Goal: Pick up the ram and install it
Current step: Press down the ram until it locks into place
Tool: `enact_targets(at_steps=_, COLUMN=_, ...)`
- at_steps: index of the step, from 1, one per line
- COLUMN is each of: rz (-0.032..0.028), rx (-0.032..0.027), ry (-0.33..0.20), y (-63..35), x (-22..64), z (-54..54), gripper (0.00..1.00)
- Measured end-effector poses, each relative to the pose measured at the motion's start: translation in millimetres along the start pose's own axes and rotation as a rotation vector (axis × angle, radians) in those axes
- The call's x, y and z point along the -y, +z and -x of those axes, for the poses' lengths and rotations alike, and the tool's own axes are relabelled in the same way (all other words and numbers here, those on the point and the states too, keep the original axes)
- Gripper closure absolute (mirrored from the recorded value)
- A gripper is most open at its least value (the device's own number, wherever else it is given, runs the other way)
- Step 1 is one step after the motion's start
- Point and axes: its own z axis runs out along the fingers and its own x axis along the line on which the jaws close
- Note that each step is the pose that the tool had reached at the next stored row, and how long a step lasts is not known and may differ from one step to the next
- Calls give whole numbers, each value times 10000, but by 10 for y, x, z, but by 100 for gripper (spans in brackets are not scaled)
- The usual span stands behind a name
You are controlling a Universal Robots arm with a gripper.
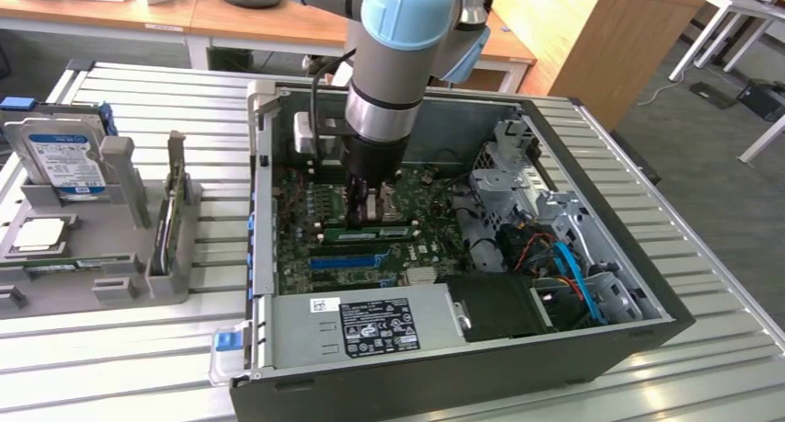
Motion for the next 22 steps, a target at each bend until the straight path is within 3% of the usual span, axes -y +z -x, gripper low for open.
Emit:
enact_targets(at_steps=14, rz=-1, rx=14, ry=0, y=12, x=0, z=0, gripper=89)
enact_targets(at_steps=22, rz=-1, rx=13, ry=0, y=-119, x=-3, z=2, gripper=89)
